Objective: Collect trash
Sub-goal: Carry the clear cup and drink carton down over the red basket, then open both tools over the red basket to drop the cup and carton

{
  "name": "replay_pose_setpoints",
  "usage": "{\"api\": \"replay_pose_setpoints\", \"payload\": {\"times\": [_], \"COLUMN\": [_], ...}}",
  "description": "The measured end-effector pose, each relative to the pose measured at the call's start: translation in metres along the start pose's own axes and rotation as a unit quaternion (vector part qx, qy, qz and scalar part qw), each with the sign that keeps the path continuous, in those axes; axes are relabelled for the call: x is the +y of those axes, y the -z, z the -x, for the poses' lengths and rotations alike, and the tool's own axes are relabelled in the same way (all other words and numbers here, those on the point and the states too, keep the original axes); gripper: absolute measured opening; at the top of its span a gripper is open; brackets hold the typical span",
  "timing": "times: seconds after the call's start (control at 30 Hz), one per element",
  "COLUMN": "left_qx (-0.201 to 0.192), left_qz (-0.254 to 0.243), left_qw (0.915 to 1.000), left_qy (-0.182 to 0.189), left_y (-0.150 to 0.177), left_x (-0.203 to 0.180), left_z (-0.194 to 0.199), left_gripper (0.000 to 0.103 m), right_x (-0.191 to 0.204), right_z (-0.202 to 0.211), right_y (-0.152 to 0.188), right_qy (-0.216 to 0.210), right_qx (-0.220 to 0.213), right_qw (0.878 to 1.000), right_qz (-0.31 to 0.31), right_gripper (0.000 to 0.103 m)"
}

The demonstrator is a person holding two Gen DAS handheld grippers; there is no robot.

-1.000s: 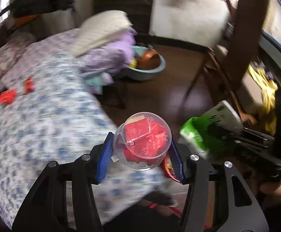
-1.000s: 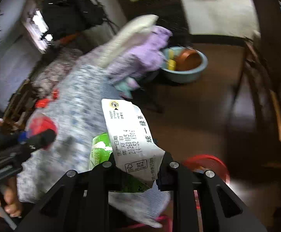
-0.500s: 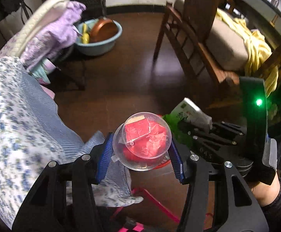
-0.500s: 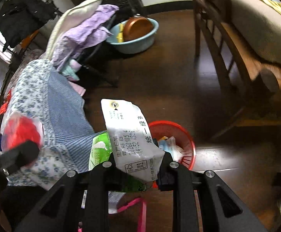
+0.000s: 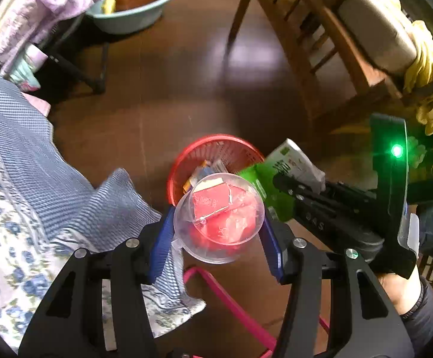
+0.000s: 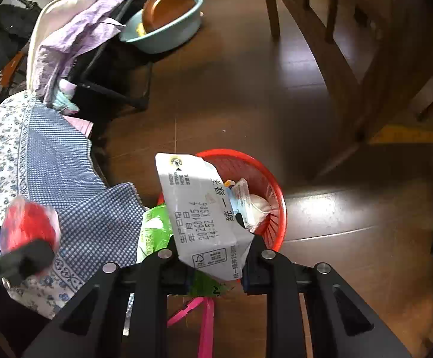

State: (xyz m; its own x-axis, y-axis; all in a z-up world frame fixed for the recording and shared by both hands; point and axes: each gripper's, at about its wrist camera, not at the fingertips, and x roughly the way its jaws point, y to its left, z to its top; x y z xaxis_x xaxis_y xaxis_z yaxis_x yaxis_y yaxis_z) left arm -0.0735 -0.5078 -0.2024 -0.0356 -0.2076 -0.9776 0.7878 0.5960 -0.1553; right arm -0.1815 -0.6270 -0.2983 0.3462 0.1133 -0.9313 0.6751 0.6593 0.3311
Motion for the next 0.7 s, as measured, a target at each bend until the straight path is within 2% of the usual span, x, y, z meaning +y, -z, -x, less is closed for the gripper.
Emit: {"api": "replay_pose_setpoints", "payload": {"times": [0.13, 0.23, 0.4, 0.43, 0.47, 0.53, 0.7], "left_qx": [0.023, 0.033, 0.027, 0.028, 0.031, 0.031, 0.029], "left_qz": [-0.018, -0.007, -0.001, 0.000, 0.000, 0.000, 0.007], "left_qw": [0.9996, 0.9994, 0.9996, 0.9996, 0.9995, 0.9995, 0.9995], "left_qy": [-0.005, 0.003, 0.007, 0.006, 0.006, 0.002, 0.008], "left_y": [0.003, 0.003, 0.002, 0.002, 0.001, -0.001, -0.001], "left_x": [-0.008, -0.007, -0.005, -0.005, -0.004, -0.006, -0.004], "left_z": [-0.015, -0.020, -0.021, -0.021, -0.021, -0.019, -0.016], "left_gripper": [0.054, 0.054, 0.054, 0.055, 0.062, 0.070, 0.070], "right_x": [-0.007, -0.008, -0.012, -0.013, -0.016, -0.019, -0.017], "right_z": [-0.008, -0.013, -0.013, -0.013, -0.011, -0.010, -0.003], "right_y": [0.001, -0.001, -0.002, -0.002, -0.003, -0.003, -0.004], "right_qy": [0.000, 0.001, -0.008, -0.010, -0.013, -0.020, -0.014], "right_qx": [0.011, 0.012, 0.011, 0.010, 0.009, 0.001, -0.002], "right_qw": [1.000, 1.000, 1.000, 0.999, 0.999, 0.999, 0.999], "right_qz": [-0.012, -0.017, -0.026, -0.029, -0.033, -0.045, -0.042], "right_gripper": [0.023, 0.023, 0.023, 0.025, 0.027, 0.044, 0.047]}}
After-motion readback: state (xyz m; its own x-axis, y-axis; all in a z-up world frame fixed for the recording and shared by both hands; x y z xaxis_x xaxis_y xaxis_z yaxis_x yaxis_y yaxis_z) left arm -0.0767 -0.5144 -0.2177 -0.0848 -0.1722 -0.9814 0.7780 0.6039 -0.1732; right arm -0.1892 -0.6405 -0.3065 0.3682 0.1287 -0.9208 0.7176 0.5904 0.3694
